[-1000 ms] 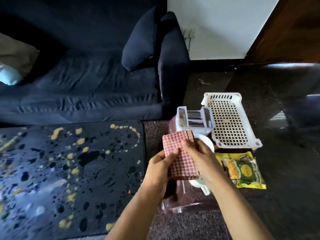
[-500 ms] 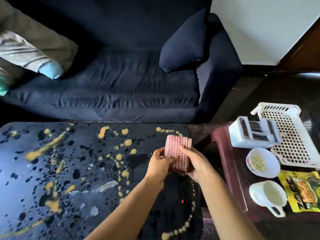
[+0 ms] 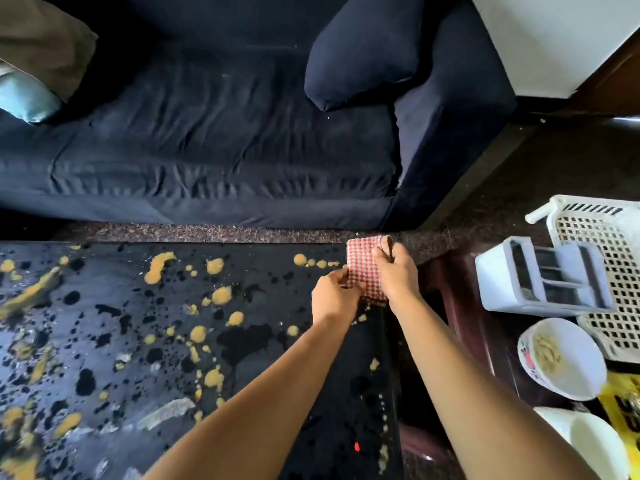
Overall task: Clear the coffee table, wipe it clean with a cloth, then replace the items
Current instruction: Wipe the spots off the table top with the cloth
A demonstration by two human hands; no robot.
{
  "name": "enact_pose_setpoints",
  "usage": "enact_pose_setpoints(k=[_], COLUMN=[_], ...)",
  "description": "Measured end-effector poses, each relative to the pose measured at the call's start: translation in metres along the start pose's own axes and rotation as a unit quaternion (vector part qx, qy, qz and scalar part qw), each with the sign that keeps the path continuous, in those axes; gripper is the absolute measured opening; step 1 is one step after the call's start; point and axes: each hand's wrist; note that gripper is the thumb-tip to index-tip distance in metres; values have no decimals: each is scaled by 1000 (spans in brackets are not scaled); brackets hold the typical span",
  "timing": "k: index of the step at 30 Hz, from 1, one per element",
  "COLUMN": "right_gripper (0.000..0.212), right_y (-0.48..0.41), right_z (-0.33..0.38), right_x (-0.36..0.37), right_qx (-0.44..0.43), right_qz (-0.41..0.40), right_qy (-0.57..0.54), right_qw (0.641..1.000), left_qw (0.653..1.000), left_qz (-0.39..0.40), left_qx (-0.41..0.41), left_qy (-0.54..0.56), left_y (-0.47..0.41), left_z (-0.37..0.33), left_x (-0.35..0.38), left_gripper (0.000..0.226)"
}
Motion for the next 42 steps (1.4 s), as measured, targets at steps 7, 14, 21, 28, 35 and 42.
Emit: enact_pose_setpoints(k=[7, 14, 21, 28, 35, 42], right_gripper=[63, 64, 67, 65, 64, 64], right_y=[-3, 7, 23, -1, 24, -3], right_z=[-12, -28, -20, -39, -11, -28], right_x=[11, 34, 71, 46, 85, 57], right_qx=[-171, -362, -299, -276, -360, -244], right_qz=[-58, 13, 5, -4, 40, -14], right_qy=[221, 352, 358, 372, 361, 381], right_qw=[958, 863, 884, 886, 859, 892], left_qw=[974, 872, 844, 846, 837, 826], left_qz=[-90, -15, 28, 48, 79, 99], left_qx=[101, 92, 110, 98, 73, 68], left_qy=[-181, -481, -523, -522, -537, -550], left_y=[4, -18, -32, -35, -40, -42], left_z=[8, 37, 51, 51, 50, 46], left_x=[-25, -74, -81, -83, -81, -82], left_gripper=[55, 68, 71, 74, 73, 74])
Point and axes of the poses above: each hand's wrist, its own y-axis away from the middle knuckle, its own x-axis out of the palm, z = x × y, and after that the axes turned 7 degrees about -z, right-handed
